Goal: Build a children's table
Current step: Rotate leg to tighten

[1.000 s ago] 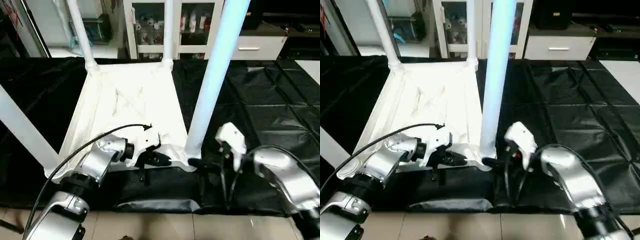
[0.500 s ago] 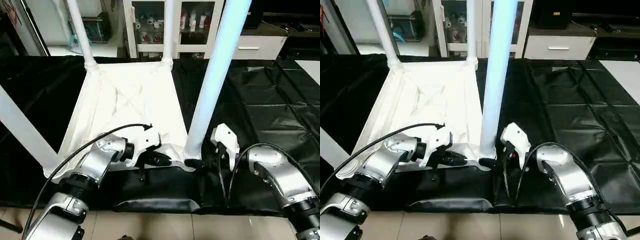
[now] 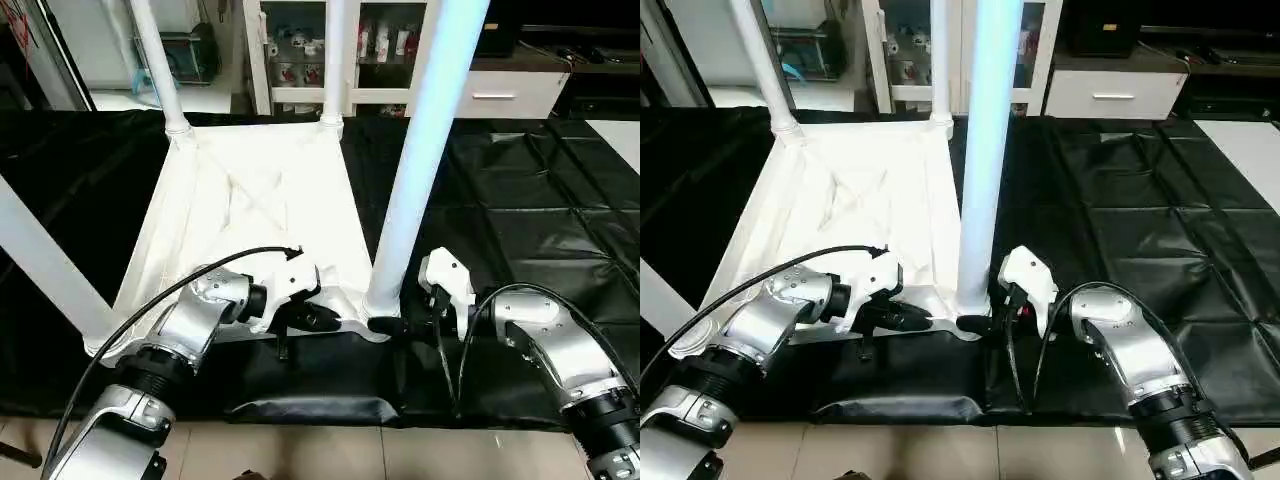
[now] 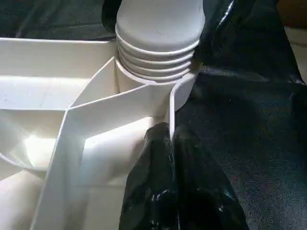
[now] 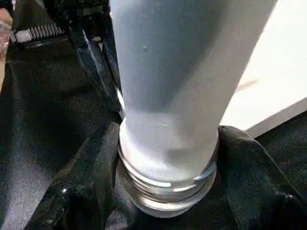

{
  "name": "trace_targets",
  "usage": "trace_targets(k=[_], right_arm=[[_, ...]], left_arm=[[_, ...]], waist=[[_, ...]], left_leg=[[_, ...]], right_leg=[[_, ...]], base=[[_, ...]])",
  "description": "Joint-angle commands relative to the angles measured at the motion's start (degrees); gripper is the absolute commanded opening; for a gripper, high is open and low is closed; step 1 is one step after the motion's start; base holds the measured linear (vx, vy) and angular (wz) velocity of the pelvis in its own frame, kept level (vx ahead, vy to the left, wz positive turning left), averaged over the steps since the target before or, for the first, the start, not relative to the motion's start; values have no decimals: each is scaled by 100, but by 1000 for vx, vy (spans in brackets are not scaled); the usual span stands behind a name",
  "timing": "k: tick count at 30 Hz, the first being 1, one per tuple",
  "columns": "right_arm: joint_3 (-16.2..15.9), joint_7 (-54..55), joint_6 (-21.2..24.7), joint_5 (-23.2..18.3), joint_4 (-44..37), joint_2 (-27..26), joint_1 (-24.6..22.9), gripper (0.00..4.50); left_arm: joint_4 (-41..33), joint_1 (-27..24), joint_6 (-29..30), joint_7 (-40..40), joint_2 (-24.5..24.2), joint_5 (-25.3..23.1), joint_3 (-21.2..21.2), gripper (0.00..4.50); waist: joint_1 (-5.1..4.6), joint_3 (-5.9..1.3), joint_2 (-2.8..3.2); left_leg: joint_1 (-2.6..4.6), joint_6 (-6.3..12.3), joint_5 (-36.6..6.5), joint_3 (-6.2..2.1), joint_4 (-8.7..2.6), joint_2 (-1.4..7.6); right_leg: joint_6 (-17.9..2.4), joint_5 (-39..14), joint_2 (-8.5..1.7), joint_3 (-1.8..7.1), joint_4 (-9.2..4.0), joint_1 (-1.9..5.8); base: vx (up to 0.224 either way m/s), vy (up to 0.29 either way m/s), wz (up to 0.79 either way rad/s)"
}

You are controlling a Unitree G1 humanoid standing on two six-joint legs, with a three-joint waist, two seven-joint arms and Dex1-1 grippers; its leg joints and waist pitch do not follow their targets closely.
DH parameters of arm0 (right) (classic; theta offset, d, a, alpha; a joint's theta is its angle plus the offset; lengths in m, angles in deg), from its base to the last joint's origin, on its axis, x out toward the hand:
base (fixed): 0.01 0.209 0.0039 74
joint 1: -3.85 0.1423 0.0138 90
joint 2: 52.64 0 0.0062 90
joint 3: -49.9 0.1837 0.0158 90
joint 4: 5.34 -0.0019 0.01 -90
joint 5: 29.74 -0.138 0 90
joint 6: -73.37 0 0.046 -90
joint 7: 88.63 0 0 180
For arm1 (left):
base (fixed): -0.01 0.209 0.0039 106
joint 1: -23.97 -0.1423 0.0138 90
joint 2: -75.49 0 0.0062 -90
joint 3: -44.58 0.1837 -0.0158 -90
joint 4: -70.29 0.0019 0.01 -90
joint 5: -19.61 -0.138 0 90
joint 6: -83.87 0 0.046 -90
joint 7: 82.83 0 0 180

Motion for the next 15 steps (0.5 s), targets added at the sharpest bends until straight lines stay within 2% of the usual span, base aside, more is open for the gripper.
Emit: trace_targets(k=[1,3,4,6,7,8,9,11,12,14,15], right_arm=[[351,628,4,-130,311,-314,161,272],[466,881,-40,-142,455,-446,209,272],[580,1119,-94,-166,585,-581,245,272],[771,1584,-127,-197,770,-838,277,270],[796,1850,-229,-123,824,-977,265,270],[801,1973,-279,-72,850,-1048,259,270],[796,2075,-292,-22,879,-1121,257,270],[741,2467,-396,219,1068,-1350,319,270],[733,2788,-422,340,1227,-1496,398,270],[749,3462,-481,541,1606,-1779,603,270],[766,3621,-483,560,1720,-1861,672,270]], left_arm=[[216,-150,31,-219,135,47,83,0],[285,-128,47,-380,181,-5,70,0],[359,-103,43,-546,244,-42,50,0],[491,-58,102,-868,415,-38,-38,0],[632,2,97,-1160,547,-56,-108,0],[712,39,98,-1312,613,-70,-139,0],[798,82,104,-1443,667,-97,-151,0],[1065,221,96,-1886,807,-232,-146,0],[1208,304,114,-2133,892,-298,-150,0],[1498,484,136,-2727,1083,-396,-229,0],[1568,533,153,-2879,1140,-407,-261,0]], waist=[[-24,-265,-156],[-68,-254,-149],[-109,-248,-166],[-140,-235,-150],[-174,-234,-183],[-180,-234,-176],[-188,-235,-179],[-219,-234,-196],[-248,-218,-190],[-287,-225,-195],[-308,-225,-171]], left_leg=[[108,327,-1564,-123,-485,286],[110,207,-1756,-136,-502,276],[81,133,-1824,-161,-526,269],[119,36,-2084,-163,-529,268],[100,0,-2124,-168,-533,257],[97,-18,-2131,-174,-535,256],[130,-34,-2198,-169,-529,255],[111,1,-2178,-165,-526,254],[121,-12,-2242,-164,-529,244],[109,-43,-2277,-182,-530,232],[117,-78,-2322,-189,-534,232]], right_leg=[[-1274,-1695,-240,84,-366,135],[-1215,-1984,-243,80,-391,113],[-1135,-2134,-240,67,-399,141],[-1064,-2383,-237,70,-436,86],[-1022,-2471,-238,70,-444,96],[-1007,-2495,-241,68,-448,96],[-978,-2548,-233,69,-474,65],[-983,-2461,-225,75,-471,64],[-982,-2562,-219,70,-484,36],[-921,-2726,-231,58,-499,64],[-911,-2738,-224,53,-506,44]], base=[[0,0,0],[0,0,0],[0,0,0],[0,0,0],[0,0,0],[0,0,0],[0,0,0],[0,0,0],[0,0,0],[0,0,0],[0,0,0]])
